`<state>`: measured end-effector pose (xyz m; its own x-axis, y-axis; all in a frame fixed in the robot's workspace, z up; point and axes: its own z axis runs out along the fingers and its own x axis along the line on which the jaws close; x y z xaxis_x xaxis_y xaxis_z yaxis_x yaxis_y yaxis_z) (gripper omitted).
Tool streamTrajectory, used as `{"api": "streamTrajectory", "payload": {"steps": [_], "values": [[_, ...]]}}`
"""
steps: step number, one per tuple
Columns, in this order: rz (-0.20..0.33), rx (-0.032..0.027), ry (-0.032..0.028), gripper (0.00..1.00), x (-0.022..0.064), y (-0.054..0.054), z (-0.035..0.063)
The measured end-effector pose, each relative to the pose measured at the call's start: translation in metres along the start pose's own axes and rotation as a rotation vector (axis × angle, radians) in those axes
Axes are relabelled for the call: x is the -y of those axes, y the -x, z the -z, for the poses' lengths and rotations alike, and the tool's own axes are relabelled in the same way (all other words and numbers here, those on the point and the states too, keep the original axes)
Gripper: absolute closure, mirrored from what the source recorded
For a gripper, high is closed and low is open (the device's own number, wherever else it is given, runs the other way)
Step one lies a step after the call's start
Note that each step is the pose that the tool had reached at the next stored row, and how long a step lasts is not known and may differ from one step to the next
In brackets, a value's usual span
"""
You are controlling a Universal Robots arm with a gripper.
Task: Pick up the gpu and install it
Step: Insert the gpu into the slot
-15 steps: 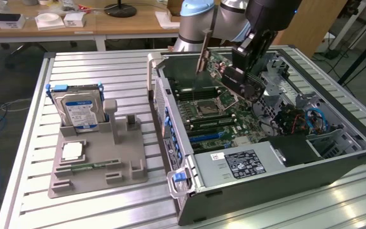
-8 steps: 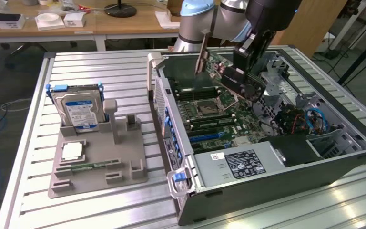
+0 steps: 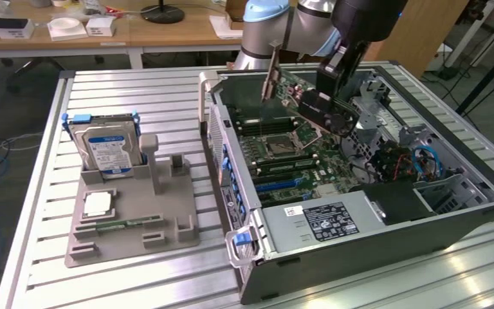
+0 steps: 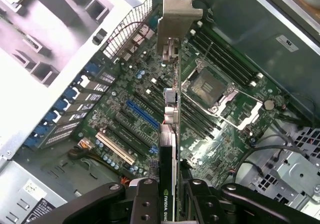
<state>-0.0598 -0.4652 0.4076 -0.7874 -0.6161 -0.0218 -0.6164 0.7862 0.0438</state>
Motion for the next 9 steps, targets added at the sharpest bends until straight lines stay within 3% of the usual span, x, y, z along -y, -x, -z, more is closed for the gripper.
{"api": "streamTrajectory", "payload": {"steps": [9], "values": [[0.065,-0.0029,0.0015,0.74,0.0,0.0,0.0]]}}
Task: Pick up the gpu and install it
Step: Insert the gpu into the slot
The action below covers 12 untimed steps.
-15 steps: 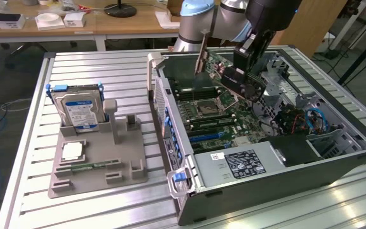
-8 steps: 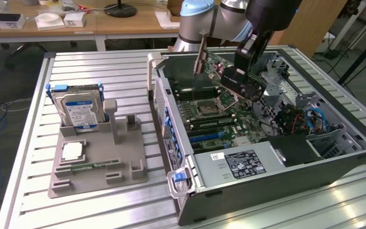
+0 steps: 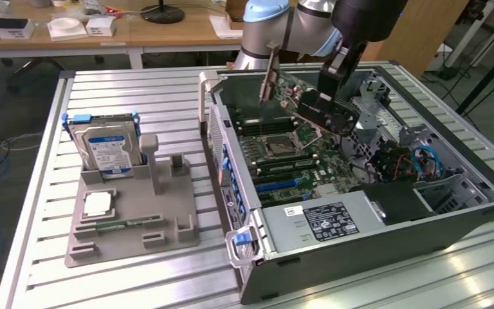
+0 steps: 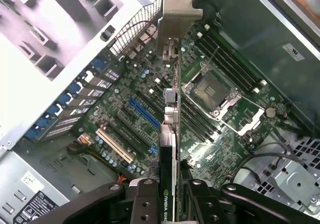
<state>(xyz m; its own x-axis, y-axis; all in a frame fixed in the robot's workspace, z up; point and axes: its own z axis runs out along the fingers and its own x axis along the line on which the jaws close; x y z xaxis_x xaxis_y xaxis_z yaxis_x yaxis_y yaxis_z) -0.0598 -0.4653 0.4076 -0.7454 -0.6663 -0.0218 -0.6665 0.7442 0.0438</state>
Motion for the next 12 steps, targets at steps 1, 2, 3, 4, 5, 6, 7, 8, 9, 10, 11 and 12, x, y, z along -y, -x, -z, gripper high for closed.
{"api": "streamTrajectory", "payload": {"steps": [1,2,3,4,5,6,7,8,9,10,11,12], "values": [[0.007,-0.0003,0.0001,0.74,0.0,0.0,0.0],[0.014,-0.0007,0.0003,0.74,0.0,0.0,0.0],[0.022,-0.001,0.0004,0.74,0.0,0.0,0.0],[0.03,-0.0013,0.0007,0.74,0.0001,0.0,0.0],[0.037,-0.0016,0.0008,0.74,0.0001,0.0001,0.0],[0.044,-0.0019,0.0009,0.74,0.0001,0.0001,0.0],[0.052,-0.0023,0.0011,0.74,0.0001,0.0001,0.0],[0.059,-0.0025,0.0013,0.74,0.0001,0.0001,0.0],[0.066,-0.0029,0.0014,0.74,0.0001,0.0001,0.0],[0.074,-0.0033,0.0016,0.74,0.0001,0.0001,0.0],[0.082,-0.0036,0.0018,0.74,0.0001,0.0002,0.0],[0.09,-0.0039,0.002,0.74,0.0002,0.0002,0.0]]}}
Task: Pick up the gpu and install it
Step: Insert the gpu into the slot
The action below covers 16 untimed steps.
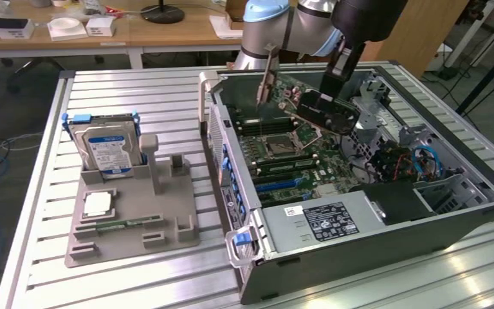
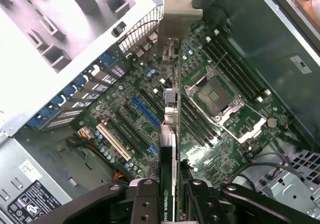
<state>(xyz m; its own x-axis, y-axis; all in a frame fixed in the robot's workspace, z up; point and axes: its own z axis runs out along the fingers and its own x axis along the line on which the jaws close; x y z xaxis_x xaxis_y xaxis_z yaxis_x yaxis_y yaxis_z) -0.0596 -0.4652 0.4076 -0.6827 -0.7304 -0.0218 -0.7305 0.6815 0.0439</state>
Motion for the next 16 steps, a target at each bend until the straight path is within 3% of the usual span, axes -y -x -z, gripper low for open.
{"api": "streamTrajectory", "payload": {"steps": [16], "values": [[0.132,-0.0058,0.0029,0.74,0.0004,0.0004,0.0]]}}
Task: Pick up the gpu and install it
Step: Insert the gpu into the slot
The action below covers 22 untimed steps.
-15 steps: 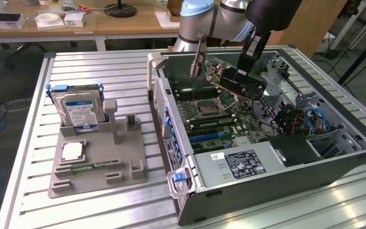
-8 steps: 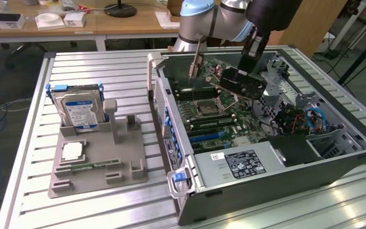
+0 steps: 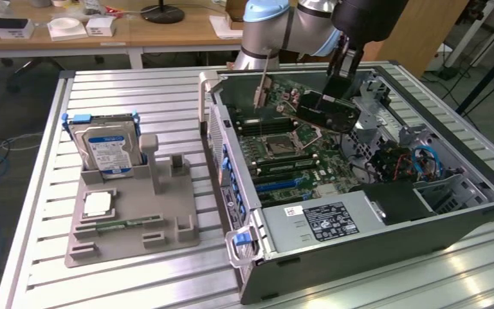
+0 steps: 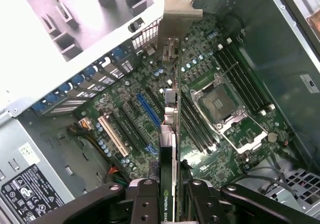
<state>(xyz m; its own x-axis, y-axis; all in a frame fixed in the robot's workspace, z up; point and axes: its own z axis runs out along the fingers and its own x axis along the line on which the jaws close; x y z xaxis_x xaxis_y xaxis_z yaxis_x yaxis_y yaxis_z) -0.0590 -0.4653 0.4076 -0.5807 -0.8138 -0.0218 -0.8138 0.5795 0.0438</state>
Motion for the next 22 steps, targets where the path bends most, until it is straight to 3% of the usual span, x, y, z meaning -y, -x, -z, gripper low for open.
{"api": "streamTrajectory", "payload": {"steps": [22], "values": [[0.201,-0.0088,0.0044,0.74,0.0007,0.0005,0.0]]}}
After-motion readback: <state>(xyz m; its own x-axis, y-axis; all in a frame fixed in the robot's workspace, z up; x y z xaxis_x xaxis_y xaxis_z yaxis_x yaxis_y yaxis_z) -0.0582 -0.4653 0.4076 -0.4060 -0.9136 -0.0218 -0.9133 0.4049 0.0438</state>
